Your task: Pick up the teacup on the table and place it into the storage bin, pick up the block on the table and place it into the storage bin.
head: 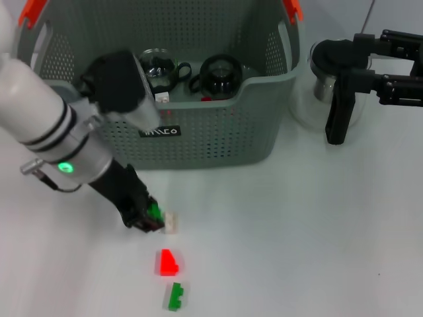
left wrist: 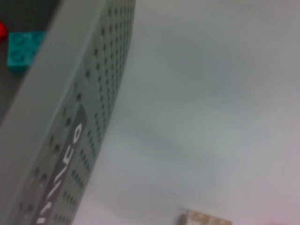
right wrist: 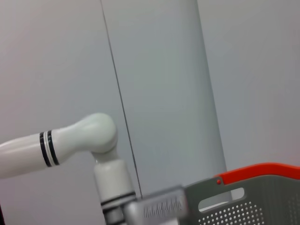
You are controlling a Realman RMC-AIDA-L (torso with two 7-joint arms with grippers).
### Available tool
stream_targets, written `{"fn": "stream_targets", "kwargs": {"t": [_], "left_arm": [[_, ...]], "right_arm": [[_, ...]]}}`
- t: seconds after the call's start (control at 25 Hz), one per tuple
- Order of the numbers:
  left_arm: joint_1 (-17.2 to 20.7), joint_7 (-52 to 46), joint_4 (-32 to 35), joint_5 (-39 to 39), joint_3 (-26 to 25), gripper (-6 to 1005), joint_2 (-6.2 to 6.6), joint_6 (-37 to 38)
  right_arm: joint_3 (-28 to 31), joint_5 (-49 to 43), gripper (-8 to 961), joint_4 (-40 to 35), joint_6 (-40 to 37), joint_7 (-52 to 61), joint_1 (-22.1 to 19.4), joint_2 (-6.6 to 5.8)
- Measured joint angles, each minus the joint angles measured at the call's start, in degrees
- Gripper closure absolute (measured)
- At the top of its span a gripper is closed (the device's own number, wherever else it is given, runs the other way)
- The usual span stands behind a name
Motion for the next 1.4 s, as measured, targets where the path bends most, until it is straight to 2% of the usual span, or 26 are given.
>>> {"fn": "stream_targets", "kwargs": {"t": [0.32,0.36,0.4,0.48,0.6,0.64,0.68,0.76,0.88,1.0,1.16,1.24,1.32,1.36,1.4], "left_arm": [[-3.79,0.72,8.13,-2.24,-15.15,553,1.07,14.95],[-3.79,0.72,8.13,-2.24,-15.15,549,1.07,14.95],[-4.42,0.74,8.63,-3.55,-17.28,546,1.5,16.95],[-6.44,-0.09,9.25,-9.71,-23.67,538,3.85,22.53],[-7.74,-1.87,9.15,-14.84,-26.95,527,5.84,24.78],[-8.51,-3.78,8.88,-17.45,-28.56,524,7.12,23.71],[-8.51,-3.78,8.88,-17.45,-28.56,520,7.12,23.71],[-9.14,-5.47,8.66,-18.42,-29.31,513,7.98,20.59],[-10.16,-9.05,6.84,-17.82,-28.79,501,9.05,10.22],[-11.3,-11.35,2.86,-15.81,-26.74,490,9.6,0.74],[-12.46,-14.56,-2.07,-11.02,-21.37,476,9.42,-10.13],[-12.61,-16.05,-3.18,-8.41,-18.61,468,8.67,-14.45],[-12.64,-16.36,-3.42,-7.75,-17.92,461,8.35,-15.58],[-12.63,-16.8,-3.83,-6.46,-17.14,457,7.5,-17.87],[-12.61,-16.81,-3.84,-6.36,-17.15,454,7.44,-17.94]], "right_arm": [[0.14,0.06,136,0.02,0.06,-0.19,0.03,-0.1],[0.14,0.18,136,0.02,0.06,-0.22,0.03,-0.12],[0.14,0.34,136,0.02,0.06,-0.22,0.03,-0.17],[0.14,0.67,135,0.02,0.04,-0.14,0.03,-0.33],[0.14,1.23,135,0.02,-0.09,0.08,0.03,-0.64],[0.14,1.4,135,0.02,-0.15,0.03,0.04,-0.72],[0.14,1.4,135,0.02,-0.15,0.03,0.04,-0.72],[0.14,1.44,135,0.02,-0.06,-0.06,0.02,-0.73],[0.14,1.46,135,0.02,0.06,-0.18,-0.13,-0.76],[0.14,1.46,135,0.02,0.11,-0.15,-0.35,-0.85],[0.14,1.47,136,0.02,0.55,-0.12,-0.55,-0.91],[0.14,1.4,136,0.01,0.79,-0.19,-0.56,-0.92],[0.08,1.28,136,0.02,1.13,-0.34,-0.52,-0.91],[-0.04,1.24,135,0.02,1.38,-0.45,-0.49,-0.91],[-0.13,1.23,135,0.01,1.52,-0.52,-0.47,-0.91]]}}
